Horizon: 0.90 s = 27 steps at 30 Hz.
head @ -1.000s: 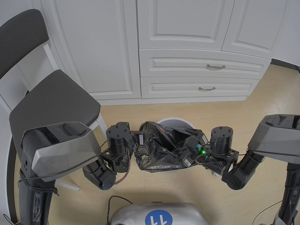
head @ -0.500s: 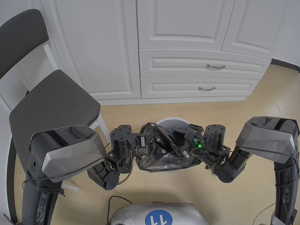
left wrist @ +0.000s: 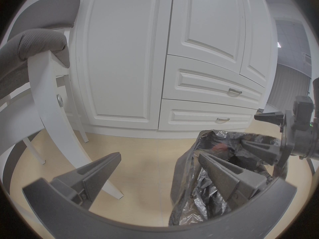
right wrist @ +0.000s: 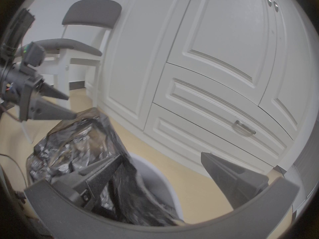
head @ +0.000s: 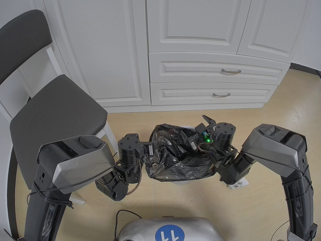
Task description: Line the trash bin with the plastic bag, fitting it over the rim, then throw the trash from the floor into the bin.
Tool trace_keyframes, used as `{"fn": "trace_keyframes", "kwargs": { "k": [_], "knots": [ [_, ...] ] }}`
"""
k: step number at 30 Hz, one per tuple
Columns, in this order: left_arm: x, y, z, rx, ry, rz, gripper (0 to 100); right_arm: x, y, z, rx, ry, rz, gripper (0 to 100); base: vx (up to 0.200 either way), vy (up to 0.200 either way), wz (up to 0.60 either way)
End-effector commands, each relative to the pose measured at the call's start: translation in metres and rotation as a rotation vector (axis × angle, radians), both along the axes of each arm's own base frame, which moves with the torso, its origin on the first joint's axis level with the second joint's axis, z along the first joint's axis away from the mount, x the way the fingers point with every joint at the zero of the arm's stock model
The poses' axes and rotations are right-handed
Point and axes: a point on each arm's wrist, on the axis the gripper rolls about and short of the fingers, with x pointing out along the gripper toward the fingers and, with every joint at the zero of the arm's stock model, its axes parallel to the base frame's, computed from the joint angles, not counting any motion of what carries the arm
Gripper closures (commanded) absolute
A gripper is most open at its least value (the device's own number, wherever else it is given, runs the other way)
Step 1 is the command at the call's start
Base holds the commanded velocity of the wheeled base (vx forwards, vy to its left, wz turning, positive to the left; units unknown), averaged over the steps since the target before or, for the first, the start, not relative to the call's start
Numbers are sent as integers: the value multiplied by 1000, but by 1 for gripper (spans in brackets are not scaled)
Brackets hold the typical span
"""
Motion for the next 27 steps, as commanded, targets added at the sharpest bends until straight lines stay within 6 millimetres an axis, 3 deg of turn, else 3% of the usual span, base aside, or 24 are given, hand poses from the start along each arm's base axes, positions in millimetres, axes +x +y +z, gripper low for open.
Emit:
{"fn": "trace_keyframes", "kwargs": {
  "k": [1,15,22,23,27],
  "knots": [
    [10,7,-13,7,11,27,0,25,12,-26,56,-28,-44,0,0,0,0],
    [18,15,-8,-3,-9,56,0,77,37,-34,300,-98,-92,0,0,0,0],
    [18,15,-3,-5,-21,77,0,91,40,-35,360,-114,-94,0,0,0,0],
    [17,13,-1,-8,-26,76,0,92,38,-50,345,-83,-101,0,0,0,0],
    [16,12,2,-11,-31,74,0,92,38,-50,378,-71,-96,0,0,0,0]
  ]
}}
